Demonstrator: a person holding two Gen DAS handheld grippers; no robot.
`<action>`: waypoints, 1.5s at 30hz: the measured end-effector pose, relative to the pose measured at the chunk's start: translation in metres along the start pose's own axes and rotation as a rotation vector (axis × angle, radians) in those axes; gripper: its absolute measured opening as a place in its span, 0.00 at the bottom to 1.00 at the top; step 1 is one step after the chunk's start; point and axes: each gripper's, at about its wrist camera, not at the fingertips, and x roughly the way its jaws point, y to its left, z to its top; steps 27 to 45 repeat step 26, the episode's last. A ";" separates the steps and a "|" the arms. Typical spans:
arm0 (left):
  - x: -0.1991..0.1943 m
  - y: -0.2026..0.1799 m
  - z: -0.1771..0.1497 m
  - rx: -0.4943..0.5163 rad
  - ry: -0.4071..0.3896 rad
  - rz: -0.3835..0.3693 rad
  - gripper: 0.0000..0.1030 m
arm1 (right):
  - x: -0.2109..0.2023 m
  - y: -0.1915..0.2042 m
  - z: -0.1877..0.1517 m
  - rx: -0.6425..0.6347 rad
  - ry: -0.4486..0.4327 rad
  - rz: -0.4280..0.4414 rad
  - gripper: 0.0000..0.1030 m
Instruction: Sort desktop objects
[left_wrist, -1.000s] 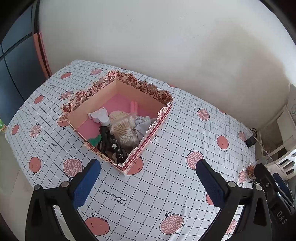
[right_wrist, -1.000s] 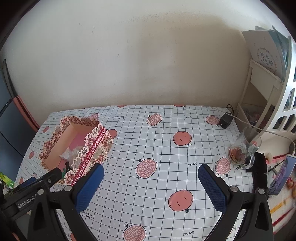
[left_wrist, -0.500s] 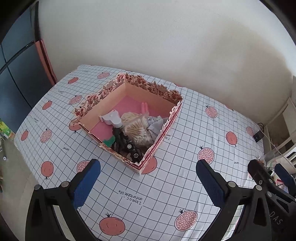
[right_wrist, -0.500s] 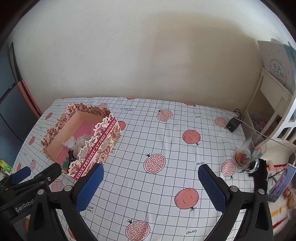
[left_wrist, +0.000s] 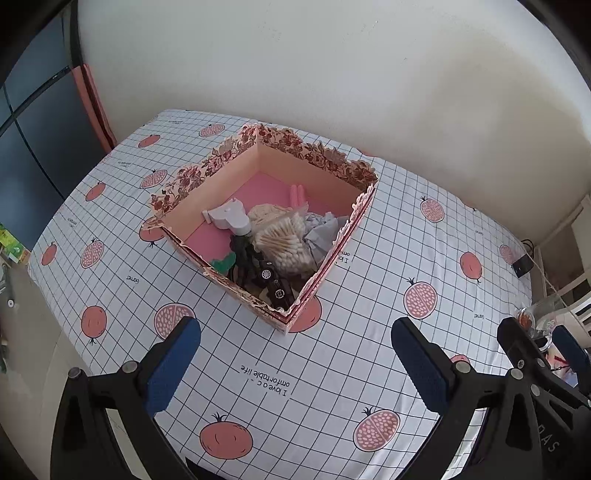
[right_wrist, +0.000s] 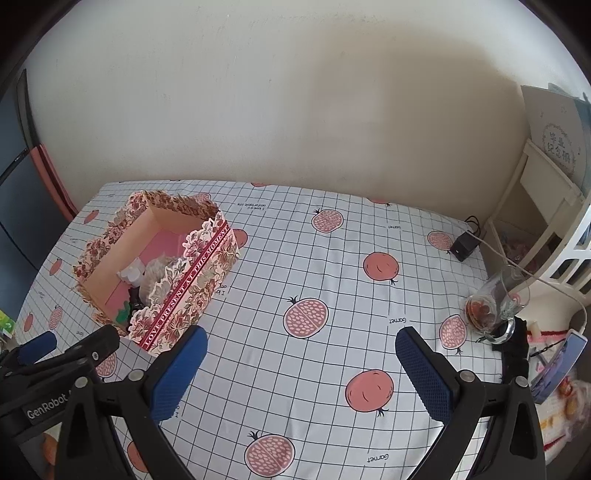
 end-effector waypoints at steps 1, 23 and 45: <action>0.000 0.000 0.000 -0.001 0.000 0.000 1.00 | 0.000 0.000 0.000 0.000 0.003 0.000 1.00; 0.000 0.000 -0.003 -0.003 0.011 0.004 1.00 | 0.003 -0.001 -0.001 -0.007 0.022 -0.006 1.00; 0.001 0.000 -0.003 -0.001 0.012 0.004 1.00 | 0.004 -0.001 -0.001 -0.007 0.023 -0.008 1.00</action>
